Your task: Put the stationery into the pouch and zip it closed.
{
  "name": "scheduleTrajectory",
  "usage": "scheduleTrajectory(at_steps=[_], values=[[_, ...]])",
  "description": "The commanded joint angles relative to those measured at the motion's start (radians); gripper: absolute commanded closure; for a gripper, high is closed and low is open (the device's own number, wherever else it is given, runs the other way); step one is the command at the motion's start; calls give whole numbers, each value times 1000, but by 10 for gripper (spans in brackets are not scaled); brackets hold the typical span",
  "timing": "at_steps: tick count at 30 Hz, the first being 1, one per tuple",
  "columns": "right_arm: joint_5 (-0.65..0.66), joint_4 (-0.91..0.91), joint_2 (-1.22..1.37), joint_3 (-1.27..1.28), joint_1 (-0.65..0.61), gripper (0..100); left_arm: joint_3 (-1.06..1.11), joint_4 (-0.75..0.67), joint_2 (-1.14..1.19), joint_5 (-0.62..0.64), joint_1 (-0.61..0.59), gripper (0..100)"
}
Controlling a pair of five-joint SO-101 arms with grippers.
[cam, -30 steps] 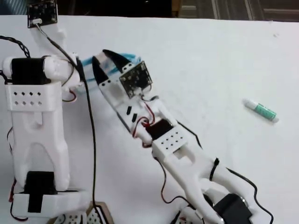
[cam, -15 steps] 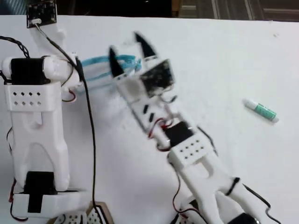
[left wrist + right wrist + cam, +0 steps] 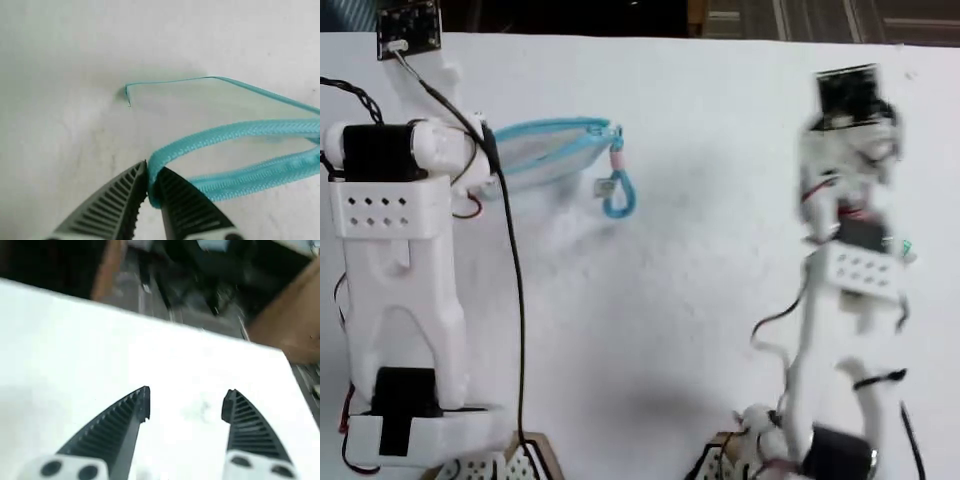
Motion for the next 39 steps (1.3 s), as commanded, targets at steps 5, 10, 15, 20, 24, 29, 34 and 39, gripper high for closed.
scheduleTrajectory(at_steps=[5,10,15,20,24,29,34,39], values=[[505,466,255,-285,143,765,-15,-3,-7,-5,-5,979],[738,607,412,-420,160,768,-15,-3,-7,-5,-5,979],[875,608,530,-516,170,769,-15,-2,-7,-5,-7,979],[878,608,625,-548,205,769,-15,-5,-4,-5,-7,979],[878,604,730,-569,231,769,-14,-5,-4,-5,-7,979],[878,604,843,-647,249,769,-14,-6,-2,-5,-5,979],[875,607,929,-720,252,834,-14,-6,-2,-5,-5,979],[876,608,955,-727,246,967,-14,-6,-2,-5,-5,979]])
